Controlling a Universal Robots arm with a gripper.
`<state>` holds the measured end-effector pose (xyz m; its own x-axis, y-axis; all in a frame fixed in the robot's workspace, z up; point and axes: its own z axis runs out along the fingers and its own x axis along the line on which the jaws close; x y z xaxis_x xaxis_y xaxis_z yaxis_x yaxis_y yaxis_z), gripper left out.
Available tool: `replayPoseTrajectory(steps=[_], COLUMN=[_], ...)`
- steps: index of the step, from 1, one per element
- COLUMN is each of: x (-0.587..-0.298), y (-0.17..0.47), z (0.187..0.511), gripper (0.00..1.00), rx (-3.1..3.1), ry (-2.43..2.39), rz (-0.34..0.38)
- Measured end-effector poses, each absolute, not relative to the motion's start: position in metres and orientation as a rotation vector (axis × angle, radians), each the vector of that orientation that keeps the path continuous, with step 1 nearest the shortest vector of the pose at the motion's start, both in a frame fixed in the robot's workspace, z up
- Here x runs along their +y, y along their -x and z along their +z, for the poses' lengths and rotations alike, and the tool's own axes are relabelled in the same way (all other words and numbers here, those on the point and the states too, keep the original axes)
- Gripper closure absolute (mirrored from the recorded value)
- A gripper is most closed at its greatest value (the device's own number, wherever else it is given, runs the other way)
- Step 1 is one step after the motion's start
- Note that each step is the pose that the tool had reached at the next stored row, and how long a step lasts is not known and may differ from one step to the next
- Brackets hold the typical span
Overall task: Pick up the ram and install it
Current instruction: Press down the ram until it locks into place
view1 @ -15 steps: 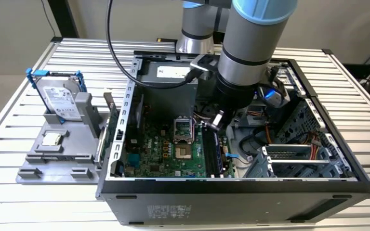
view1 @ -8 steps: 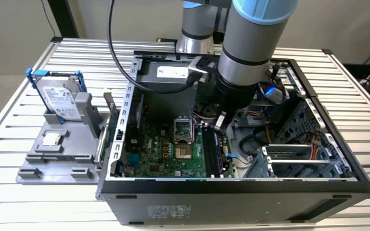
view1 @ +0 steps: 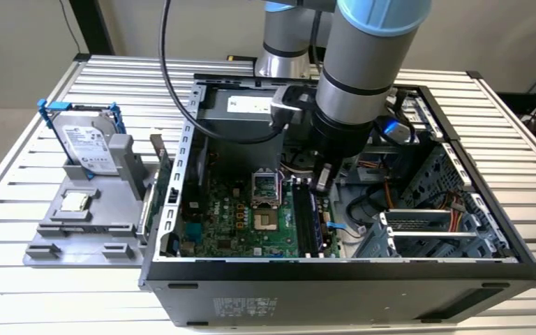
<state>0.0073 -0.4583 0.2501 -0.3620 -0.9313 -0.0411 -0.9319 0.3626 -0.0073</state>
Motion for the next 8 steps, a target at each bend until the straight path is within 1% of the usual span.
replayPoseTrajectory(steps=[8], x=[-0.4583], y=[-0.0073], z=[0.2497], gripper=[1.0], rx=[2.433], ry=[1.927], rz=[0.029])
